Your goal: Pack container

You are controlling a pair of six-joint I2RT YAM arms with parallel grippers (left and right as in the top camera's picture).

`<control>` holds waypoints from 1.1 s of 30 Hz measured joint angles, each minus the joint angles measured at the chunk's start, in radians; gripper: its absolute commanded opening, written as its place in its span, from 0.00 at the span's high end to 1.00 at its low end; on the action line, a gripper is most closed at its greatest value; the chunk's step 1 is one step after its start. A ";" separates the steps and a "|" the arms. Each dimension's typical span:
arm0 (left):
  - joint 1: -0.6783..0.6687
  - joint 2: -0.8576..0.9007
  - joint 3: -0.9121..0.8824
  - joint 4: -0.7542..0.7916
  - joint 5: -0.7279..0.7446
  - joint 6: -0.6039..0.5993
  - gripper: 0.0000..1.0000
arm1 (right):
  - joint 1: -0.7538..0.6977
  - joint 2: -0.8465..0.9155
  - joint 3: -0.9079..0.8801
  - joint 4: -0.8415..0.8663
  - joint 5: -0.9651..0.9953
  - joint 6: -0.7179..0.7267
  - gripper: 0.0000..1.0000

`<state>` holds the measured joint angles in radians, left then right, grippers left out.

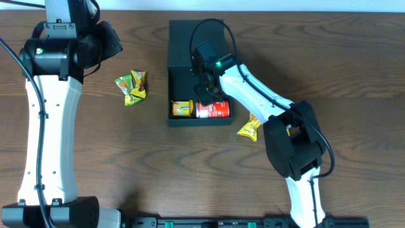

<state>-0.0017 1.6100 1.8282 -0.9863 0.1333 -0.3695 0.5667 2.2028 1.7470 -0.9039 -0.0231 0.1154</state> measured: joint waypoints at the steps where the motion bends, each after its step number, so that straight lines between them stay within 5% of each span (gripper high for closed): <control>1: 0.000 0.000 0.000 0.000 -0.002 0.000 0.94 | 0.000 0.000 0.000 0.000 0.000 0.000 0.98; 13: 0.000 0.000 0.000 0.000 -0.003 0.001 0.94 | 0.016 0.000 0.009 0.052 0.097 0.034 0.98; 23: 0.000 0.000 0.000 -0.024 -0.040 0.005 0.94 | -0.006 -0.065 0.287 -0.127 0.152 0.034 0.98; 33: 0.000 0.000 0.000 -0.050 -0.089 0.038 0.94 | -0.322 -0.345 0.335 -0.467 0.149 0.006 0.98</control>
<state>-0.0017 1.6100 1.8282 -1.0363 0.0448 -0.3317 0.2443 1.8580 2.0823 -1.3708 0.1261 0.1211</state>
